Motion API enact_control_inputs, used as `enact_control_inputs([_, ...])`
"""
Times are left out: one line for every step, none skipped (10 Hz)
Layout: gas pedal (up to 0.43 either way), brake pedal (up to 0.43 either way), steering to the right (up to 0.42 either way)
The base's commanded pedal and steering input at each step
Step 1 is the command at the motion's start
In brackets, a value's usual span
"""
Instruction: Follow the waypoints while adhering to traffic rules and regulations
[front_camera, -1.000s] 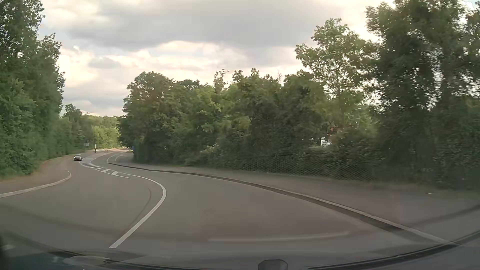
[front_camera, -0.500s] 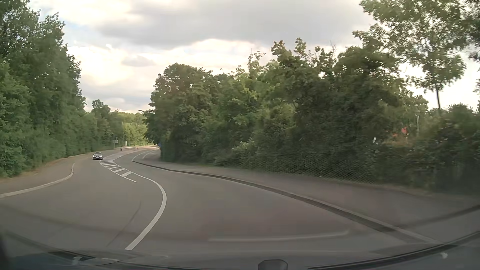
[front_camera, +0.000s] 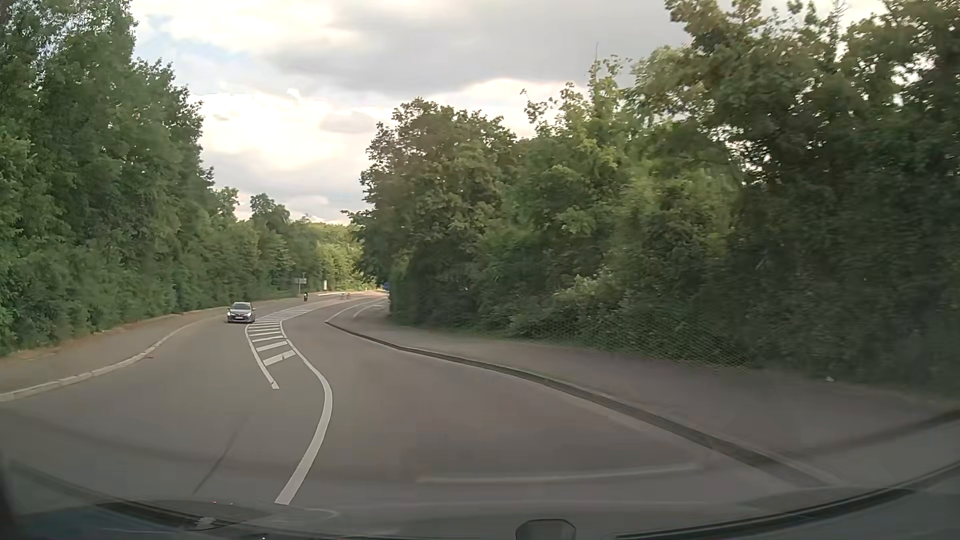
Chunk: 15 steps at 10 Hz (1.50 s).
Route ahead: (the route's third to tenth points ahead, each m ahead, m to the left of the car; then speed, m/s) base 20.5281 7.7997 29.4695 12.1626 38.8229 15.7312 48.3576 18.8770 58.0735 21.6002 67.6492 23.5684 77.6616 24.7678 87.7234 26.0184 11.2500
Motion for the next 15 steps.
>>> enact_control_inputs([0.138,0.000,-0.118])
enact_control_inputs([0.138,0.000,-0.118])
enact_control_inputs([0.138,0.000,-0.118])
enact_control_inputs([0.138,0.000,-0.118])
enact_control_inputs([0.138,0.000,-0.116])
enact_control_inputs([0.138,0.000,-0.114])
enact_control_inputs([0.138,0.000,-0.112])
enact_control_inputs([0.138,0.000,-0.108])
enact_control_inputs([0.138,0.000,-0.100])
enact_control_inputs([0.138,0.000,-0.093])
enact_control_inputs([0.138,0.000,-0.082])
enact_control_inputs([0.138,0.000,-0.068])
enact_control_inputs([0.150,0.000,-0.057])
enact_control_inputs([0.150,0.000,-0.045])
enact_control_inputs([0.150,0.000,-0.031])
